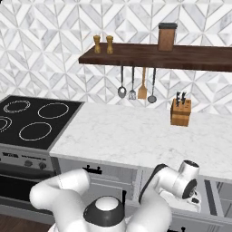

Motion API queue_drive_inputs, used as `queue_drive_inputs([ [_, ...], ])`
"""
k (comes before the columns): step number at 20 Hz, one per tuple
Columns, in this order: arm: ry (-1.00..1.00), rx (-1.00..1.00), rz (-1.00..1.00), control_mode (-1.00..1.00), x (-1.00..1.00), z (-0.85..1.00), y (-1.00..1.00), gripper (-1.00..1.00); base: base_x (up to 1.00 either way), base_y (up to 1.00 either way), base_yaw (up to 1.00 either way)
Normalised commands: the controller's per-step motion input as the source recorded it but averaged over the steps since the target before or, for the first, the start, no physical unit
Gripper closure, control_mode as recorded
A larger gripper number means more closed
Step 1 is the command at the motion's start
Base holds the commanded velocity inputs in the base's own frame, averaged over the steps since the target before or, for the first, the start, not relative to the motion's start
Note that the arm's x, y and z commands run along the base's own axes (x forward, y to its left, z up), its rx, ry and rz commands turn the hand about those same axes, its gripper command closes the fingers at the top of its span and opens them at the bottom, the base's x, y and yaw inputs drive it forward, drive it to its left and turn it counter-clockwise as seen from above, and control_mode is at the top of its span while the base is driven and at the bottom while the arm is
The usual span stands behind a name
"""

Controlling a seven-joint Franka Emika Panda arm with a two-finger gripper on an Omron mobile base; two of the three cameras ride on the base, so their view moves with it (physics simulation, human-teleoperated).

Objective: Pick up the knife from the drawer and place it on the cutting board. Then place the meat from the plate to the cutting board.

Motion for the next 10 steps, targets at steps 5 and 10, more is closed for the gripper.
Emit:
queue_drive_inputs([
  [5,0.18,0.00,0.00,-1.00,-0.57,0.00,-0.16,-1.00,0.00,0.00,0.00],
  [10,0.17,0.00,0.00,-1.00,-0.68,0.00,-0.16,-1.00,0.00,0.00,0.00],
])
